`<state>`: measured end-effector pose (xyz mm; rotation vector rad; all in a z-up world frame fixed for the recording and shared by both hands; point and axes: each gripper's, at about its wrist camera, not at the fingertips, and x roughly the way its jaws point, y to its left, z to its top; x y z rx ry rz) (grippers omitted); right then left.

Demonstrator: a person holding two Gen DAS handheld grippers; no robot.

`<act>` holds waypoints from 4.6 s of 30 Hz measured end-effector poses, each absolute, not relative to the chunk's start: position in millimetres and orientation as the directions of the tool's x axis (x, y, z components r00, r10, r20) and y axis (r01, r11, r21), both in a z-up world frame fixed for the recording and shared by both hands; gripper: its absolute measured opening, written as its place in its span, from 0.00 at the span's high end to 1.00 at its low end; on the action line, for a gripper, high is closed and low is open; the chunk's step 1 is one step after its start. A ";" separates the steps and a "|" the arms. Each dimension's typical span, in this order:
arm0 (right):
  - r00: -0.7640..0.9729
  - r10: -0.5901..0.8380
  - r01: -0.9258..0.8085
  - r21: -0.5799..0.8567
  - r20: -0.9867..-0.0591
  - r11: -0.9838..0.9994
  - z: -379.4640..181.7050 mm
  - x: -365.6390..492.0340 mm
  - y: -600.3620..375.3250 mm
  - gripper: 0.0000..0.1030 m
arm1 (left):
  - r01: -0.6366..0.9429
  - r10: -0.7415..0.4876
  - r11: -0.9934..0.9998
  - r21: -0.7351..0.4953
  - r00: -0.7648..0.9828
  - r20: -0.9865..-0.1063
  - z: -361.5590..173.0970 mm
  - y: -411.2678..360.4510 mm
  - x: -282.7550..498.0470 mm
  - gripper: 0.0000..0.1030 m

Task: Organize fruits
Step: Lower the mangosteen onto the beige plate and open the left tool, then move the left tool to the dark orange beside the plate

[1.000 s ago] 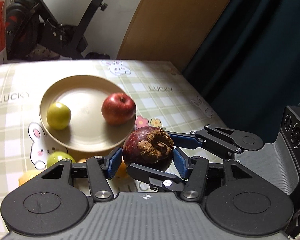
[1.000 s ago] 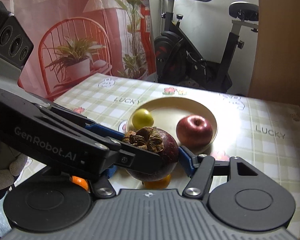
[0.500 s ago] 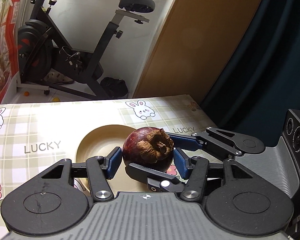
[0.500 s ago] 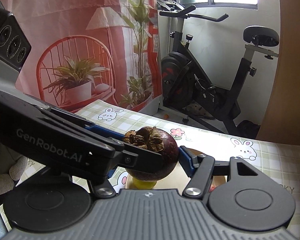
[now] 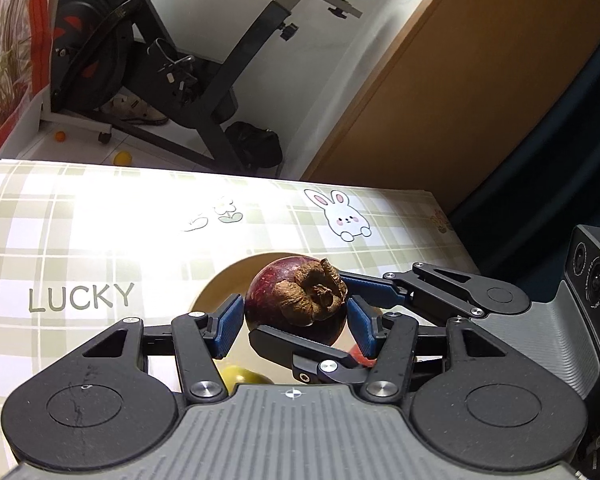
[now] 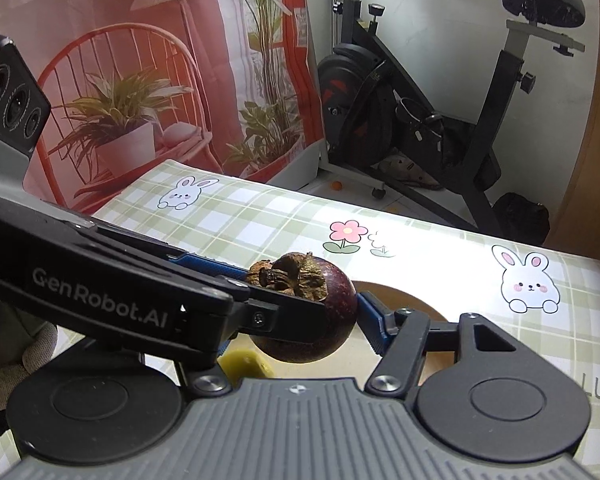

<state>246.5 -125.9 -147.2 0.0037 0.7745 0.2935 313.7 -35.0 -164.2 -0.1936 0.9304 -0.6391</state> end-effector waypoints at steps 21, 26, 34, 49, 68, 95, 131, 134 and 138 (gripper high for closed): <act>0.602 0.248 -0.245 0.120 -0.759 0.962 -180.6 272.6 -113.5 0.37 | 0.377 -0.551 0.831 -0.408 0.462 -0.695 -196.1 -24.2 326.8 0.44; 0.614 0.234 -0.251 0.095 -0.754 0.963 -178.0 268.3 -108.3 0.36 | 0.369 -0.526 0.848 -0.380 0.497 -0.691 -187.9 -17.2 315.0 0.43; 0.677 0.287 -0.296 0.106 -0.677 0.949 -147.9 230.0 -111.9 0.34 | 0.344 -0.514 0.858 -0.382 0.563 -0.647 -164.2 1.9 286.8 0.41; 0.852 0.248 -0.250 0.058 -0.461 0.966 -150.4 104.6 -127.8 0.44 | 0.273 -0.390 0.919 -0.284 0.736 -0.553 -143.1 8.2 197.6 0.42; 0.870 0.240 -0.259 0.014 -0.431 0.966 -195.0 47.3 -117.6 0.48 | 0.237 -0.345 0.937 -0.258 0.756 -0.557 -155.1 15.6 156.5 0.42; 0.855 0.180 -0.220 -0.026 -0.486 0.975 -197.2 33.3 -117.4 0.49 | 0.326 -0.414 0.910 -0.255 0.703 -0.579 -169.0 -10.5 138.5 0.42; 0.786 0.248 -0.289 0.018 -0.566 0.957 -204.3 43.8 -118.0 0.56 | 0.428 -0.527 0.846 -0.318 0.584 -0.617 -190.6 -26.5 126.7 0.50; 0.785 0.257 -0.310 0.002 -0.563 0.951 -204.5 43.1 -115.4 0.56 | 0.431 -0.532 0.843 -0.322 0.578 -0.619 -192.0 -27.8 126.1 0.50; 0.774 0.280 -0.345 -0.008 -0.569 0.938 -205.5 43.2 -112.6 0.56 | 0.433 -0.555 0.829 -0.354 0.553 -0.622 -195.3 -29.3 128.6 0.50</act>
